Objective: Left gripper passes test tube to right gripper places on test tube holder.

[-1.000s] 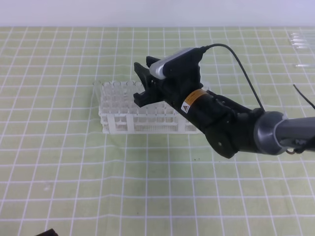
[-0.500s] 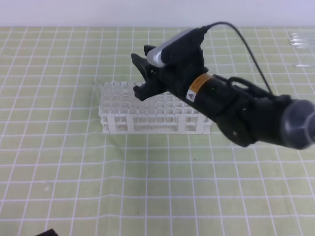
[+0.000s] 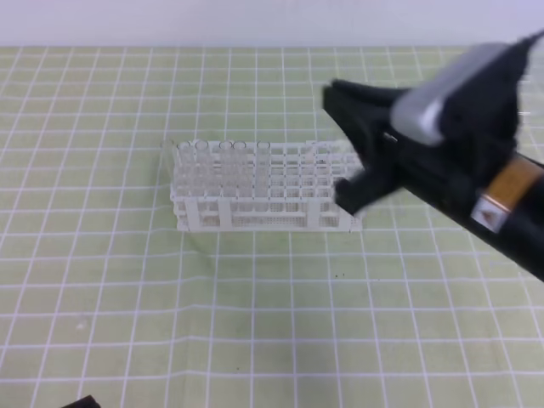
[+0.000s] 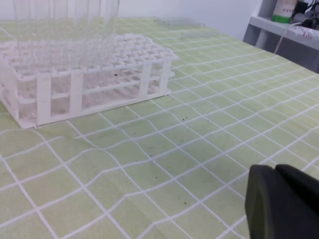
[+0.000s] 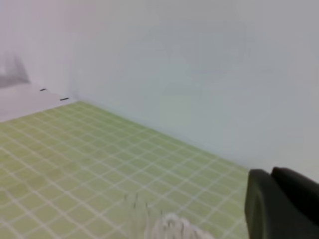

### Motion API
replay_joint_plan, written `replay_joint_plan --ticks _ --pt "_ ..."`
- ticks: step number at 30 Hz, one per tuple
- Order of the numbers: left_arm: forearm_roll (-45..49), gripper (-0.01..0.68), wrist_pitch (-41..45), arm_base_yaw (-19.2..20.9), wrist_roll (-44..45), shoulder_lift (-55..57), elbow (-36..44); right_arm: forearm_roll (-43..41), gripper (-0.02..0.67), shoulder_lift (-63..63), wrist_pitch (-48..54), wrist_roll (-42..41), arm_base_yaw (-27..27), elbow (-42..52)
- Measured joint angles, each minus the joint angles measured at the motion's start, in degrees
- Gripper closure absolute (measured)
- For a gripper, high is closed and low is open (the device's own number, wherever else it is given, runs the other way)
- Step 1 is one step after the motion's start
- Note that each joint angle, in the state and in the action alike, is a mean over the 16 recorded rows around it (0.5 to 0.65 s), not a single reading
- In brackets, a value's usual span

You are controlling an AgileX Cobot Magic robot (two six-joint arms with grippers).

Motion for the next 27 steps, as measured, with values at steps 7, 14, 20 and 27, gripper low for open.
replay_joint_plan --ticks 7,14,20,27 --pt "0.0 0.675 0.1 0.0 0.0 0.1 -0.1 1.0 0.660 -13.1 5.3 0.3 0.0 11.5" --pt "0.0 0.675 0.0 0.0 0.0 0.0 0.0 2.2 0.662 -21.2 9.4 0.7 0.0 20.0" --pt "0.0 0.675 0.0 0.0 0.0 -0.1 0.1 5.0 0.663 -23.6 10.0 -0.3 -0.1 23.5" --pt "0.0 0.675 0.0 0.0 0.0 -0.2 0.1 10.6 0.663 -27.0 12.6 -5.4 -3.7 24.2"
